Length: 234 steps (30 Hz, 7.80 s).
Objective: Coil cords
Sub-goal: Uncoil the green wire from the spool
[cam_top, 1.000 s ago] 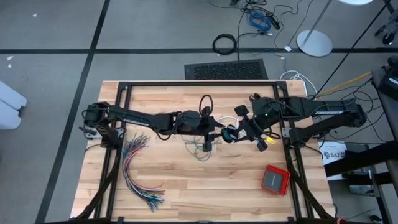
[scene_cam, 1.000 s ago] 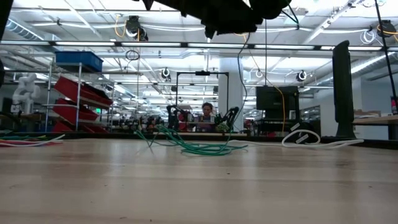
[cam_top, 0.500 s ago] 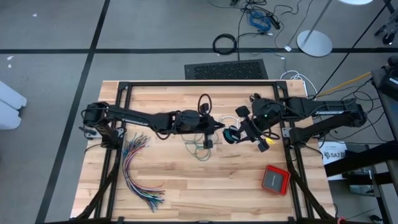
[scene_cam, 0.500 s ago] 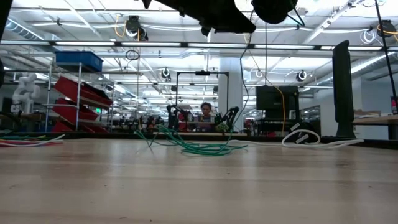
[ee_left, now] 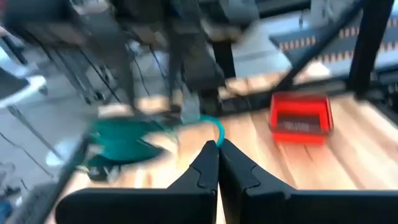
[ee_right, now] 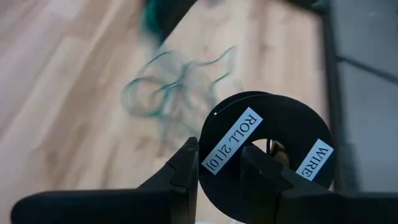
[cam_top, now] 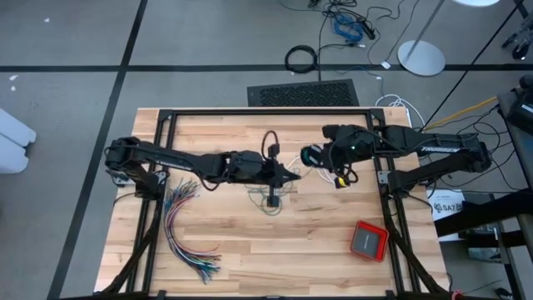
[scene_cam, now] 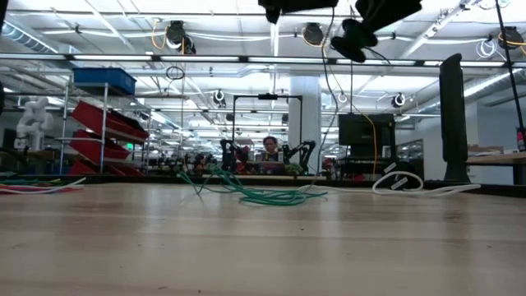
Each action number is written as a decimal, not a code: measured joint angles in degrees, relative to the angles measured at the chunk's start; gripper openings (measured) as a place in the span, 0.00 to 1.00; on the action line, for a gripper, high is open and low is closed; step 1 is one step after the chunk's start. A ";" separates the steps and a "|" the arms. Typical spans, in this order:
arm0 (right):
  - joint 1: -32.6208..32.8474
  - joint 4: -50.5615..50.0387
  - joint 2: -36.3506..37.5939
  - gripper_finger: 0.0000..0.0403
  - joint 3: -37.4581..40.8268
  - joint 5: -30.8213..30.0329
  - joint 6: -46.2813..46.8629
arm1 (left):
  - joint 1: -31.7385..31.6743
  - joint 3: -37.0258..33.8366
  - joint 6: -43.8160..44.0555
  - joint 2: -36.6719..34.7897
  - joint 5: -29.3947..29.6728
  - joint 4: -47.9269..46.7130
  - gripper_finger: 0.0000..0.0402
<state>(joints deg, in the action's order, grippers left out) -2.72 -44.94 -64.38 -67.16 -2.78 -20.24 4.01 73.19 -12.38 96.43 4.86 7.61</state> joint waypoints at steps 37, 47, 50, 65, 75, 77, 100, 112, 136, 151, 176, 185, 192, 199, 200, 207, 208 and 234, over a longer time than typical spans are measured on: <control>-1.62 6.36 0.39 0.19 0.00 1.26 -5.12 | -0.76 -0.07 1.03 -0.47 2.78 -14.92 0.00; 0.79 7.37 0.42 0.19 0.00 13.32 -4.99 | -3.90 -4.18 6.01 1.00 10.54 -20.44 0.00; 1.18 5.28 0.42 0.19 0.00 13.30 -4.02 | -4.51 -5.10 7.57 1.00 10.39 -20.28 0.00; 1.68 4.09 0.42 0.19 0.00 12.86 -4.54 | -4.31 -5.27 7.51 1.00 10.00 -18.46 0.00; 1.68 3.78 0.42 0.19 0.00 13.29 -3.12 | -4.31 -5.27 7.49 1.00 9.97 -18.59 0.00; 1.68 2.76 0.42 0.19 0.00 13.35 -2.98 | -4.31 -5.27 7.50 1.00 9.97 -18.61 0.00; 1.70 1.82 0.42 0.19 0.00 13.37 -4.01 | -4.31 -5.27 7.49 1.00 9.93 -18.63 0.00; 1.70 1.76 0.42 0.19 0.00 13.37 -4.22 | -4.31 -5.27 7.47 1.00 9.93 -18.63 0.00; 1.70 1.14 0.42 0.19 0.00 13.37 -2.86 | -4.44 -5.27 4.37 0.91 12.26 -11.55 0.00; 1.70 1.03 0.42 0.19 0.00 13.37 -2.46 | -3.51 -5.27 5.48 0.93 11.64 -12.84 0.17; 1.70 1.98 0.39 0.19 0.00 13.60 -2.77 | -0.09 -5.16 8.69 6.94 8.85 15.53 0.56; 1.70 2.02 0.39 0.19 0.00 13.65 -2.52 | -0.02 -5.22 7.31 8.83 12.40 22.74 0.54; 1.70 2.18 0.39 0.19 0.00 13.63 -2.77 | -0.22 -4.85 5.50 8.83 14.95 22.27 0.48; 1.69 3.30 0.38 0.19 0.00 13.62 -3.02 | -0.27 -4.82 2.76 9.15 15.05 21.95 0.47; 1.70 3.45 0.26 0.19 0.00 13.63 -3.01 | -0.34 -4.82 2.75 9.19 15.39 21.82 0.47; 1.70 3.54 -0.76 0.19 0.00 14.61 -2.46 | -0.57 -4.78 0.46 9.20 18.98 22.95 0.34; 1.69 3.58 -0.87 0.19 0.00 14.84 -2.44 | -0.57 -4.73 -0.21 9.20 18.30 22.99 0.31; 1.70 3.00 -1.20 0.19 0.00 15.01 -0.36 | -0.29 -4.74 -6.60 7.49 22.90 18.89 0.01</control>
<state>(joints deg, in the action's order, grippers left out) -1.02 -41.94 -65.58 -67.16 12.23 -20.60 3.72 68.45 -18.97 103.91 27.75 26.50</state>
